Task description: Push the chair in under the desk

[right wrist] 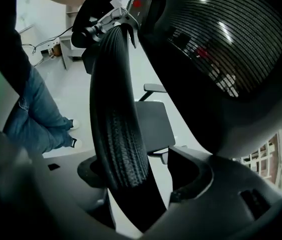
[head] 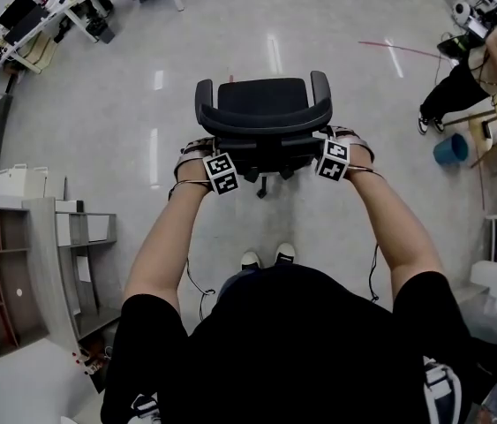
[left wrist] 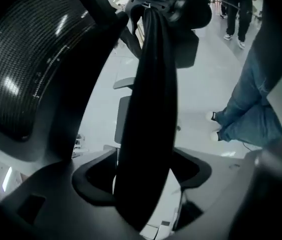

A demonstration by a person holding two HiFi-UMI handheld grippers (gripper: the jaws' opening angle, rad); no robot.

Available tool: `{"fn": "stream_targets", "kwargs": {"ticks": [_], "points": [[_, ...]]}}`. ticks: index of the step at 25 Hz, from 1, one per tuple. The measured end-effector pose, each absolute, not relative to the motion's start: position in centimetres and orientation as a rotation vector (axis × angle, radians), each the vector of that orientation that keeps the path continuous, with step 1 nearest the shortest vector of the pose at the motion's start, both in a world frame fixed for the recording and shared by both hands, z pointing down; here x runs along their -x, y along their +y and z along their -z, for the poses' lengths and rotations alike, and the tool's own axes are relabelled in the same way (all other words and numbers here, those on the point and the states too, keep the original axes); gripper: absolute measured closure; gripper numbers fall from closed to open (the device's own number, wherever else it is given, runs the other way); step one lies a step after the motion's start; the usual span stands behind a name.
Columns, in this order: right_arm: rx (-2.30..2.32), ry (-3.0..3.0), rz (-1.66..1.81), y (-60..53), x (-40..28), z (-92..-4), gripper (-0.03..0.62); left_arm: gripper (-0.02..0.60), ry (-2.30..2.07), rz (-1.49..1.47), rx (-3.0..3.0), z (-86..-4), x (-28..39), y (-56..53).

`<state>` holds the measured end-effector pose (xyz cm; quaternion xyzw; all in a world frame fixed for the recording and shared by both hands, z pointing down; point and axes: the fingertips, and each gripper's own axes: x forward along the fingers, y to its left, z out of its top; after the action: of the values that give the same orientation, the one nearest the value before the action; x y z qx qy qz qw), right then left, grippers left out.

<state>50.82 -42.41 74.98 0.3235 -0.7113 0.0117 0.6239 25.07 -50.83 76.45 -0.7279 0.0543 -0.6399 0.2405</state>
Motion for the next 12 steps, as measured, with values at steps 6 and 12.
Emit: {"fn": "stream_targets", "kwargs": {"ticks": [6, 12], "points": [[-0.717, -1.618, 0.06, -42.5, -50.6, -75.4, 0.372, 0.31, 0.21, 1.683, 1.972, -76.0, -25.4, -51.7], [-0.691, -1.602, 0.089, -42.6, -50.9, -75.7, 0.408, 0.38, 0.231, 1.652, 1.953, -75.8, -25.8, -52.2]]}}
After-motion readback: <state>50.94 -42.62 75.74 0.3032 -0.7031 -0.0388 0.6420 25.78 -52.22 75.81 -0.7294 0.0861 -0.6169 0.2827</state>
